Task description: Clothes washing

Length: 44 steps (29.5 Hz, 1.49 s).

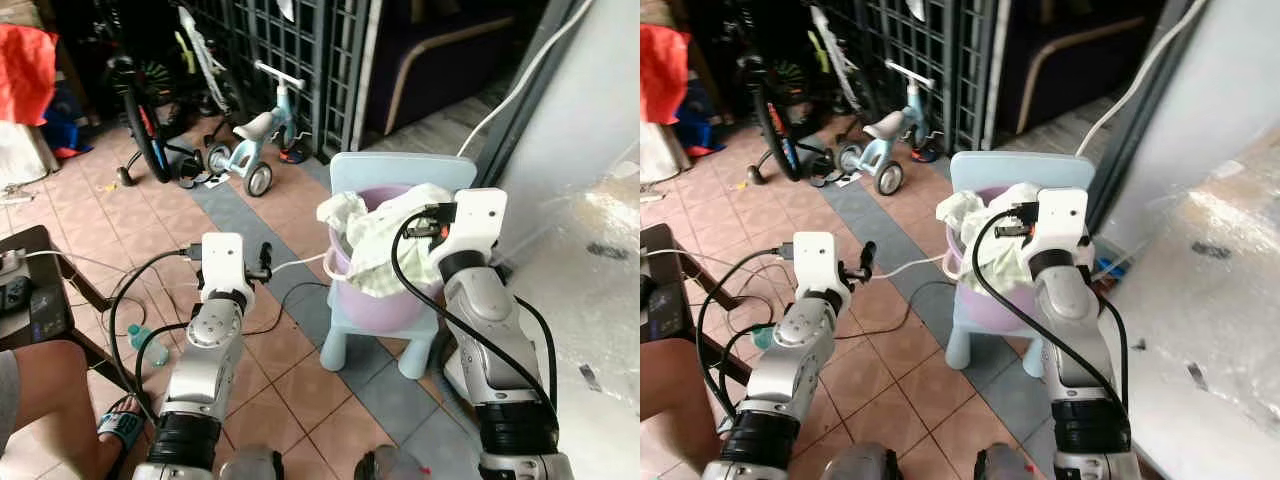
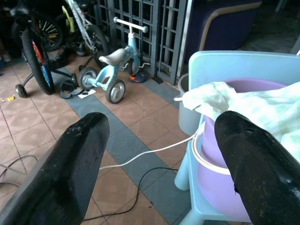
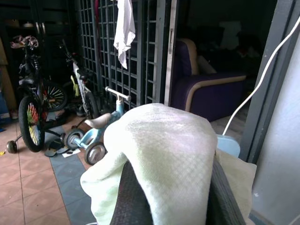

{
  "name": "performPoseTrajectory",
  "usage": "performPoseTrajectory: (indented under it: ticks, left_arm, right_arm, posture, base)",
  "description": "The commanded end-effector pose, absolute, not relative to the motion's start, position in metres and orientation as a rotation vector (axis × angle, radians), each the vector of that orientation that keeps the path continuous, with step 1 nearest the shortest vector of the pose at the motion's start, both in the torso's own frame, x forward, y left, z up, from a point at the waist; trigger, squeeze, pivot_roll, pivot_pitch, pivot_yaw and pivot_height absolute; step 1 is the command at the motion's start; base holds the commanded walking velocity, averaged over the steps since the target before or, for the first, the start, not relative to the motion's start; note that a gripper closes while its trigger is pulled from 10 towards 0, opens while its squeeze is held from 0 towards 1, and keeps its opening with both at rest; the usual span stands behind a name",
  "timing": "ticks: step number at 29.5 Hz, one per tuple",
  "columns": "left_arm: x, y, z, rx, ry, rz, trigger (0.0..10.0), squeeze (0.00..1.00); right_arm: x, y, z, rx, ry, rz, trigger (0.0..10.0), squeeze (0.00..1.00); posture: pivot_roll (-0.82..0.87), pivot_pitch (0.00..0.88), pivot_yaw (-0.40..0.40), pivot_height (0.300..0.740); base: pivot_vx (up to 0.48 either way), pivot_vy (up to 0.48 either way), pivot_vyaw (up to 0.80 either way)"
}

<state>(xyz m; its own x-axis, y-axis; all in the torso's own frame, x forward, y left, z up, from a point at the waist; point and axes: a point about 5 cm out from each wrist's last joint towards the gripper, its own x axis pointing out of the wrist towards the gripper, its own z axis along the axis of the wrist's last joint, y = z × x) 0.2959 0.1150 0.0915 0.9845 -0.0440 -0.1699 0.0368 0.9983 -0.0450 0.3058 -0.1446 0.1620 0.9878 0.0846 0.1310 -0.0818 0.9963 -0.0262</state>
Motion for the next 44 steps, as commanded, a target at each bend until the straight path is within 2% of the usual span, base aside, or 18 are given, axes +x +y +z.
performPoseTrajectory:
  ticks: [1,6,17,26,36,44]
  left_arm:
    - [0.297,0.112,0.095,-0.048,0.153,-0.059,10.0,0.0]
    - [0.296,0.113,0.096,-0.066,0.14,-0.075,10.0,0.0]
    - [0.302,0.106,0.11,-0.084,0.079,-0.149,10.0,0.0]
    - [0.296,0.11,0.11,-0.097,0.075,-0.161,10.0,0.0]
    - [0.292,0.107,0.106,-0.101,0.098,-0.178,10.0,0.0]
    - [0.29,0.11,0.103,-0.09,0.115,-0.145,10.0,0.0]
  right_arm:
    - [0.306,-0.147,0.17,-0.029,-0.154,0.07,10.0,0.0]
    - [0.303,-0.15,0.18,-0.042,-0.192,0.056,10.0,0.0]
    - [0.312,-0.16,0.187,-0.069,-0.177,-0.018,10.0,0.0]
    - [0.321,-0.156,0.204,-0.104,-0.247,-0.058,10.0,0.0]
    - [0.338,-0.174,0.225,-0.174,-0.313,-0.101,10.0,0.0]
    - [0.354,-0.175,0.244,-0.309,-0.383,0.022,10.0,0.0]
  posture:
    - [-0.05,0.036,0.033,0.74]
    - [-0.06,0.044,0.035,0.74]
    - [-0.04,0.069,0.029,0.74]
    - [-0.03,0.083,0.047,0.74]
    - [-0.02,0.075,0.041,0.74]
    - [-0.01,0.074,0.039,0.74]
  base:
    - [0.0,0.0,0.0]
    - [0.0,0.0,0.0]
    - [0.0,0.0,-0.78]
    - [0.349,0.0,-0.8]
    - [0.48,0.0,-0.8]
    - [0.166,0.0,-0.75]
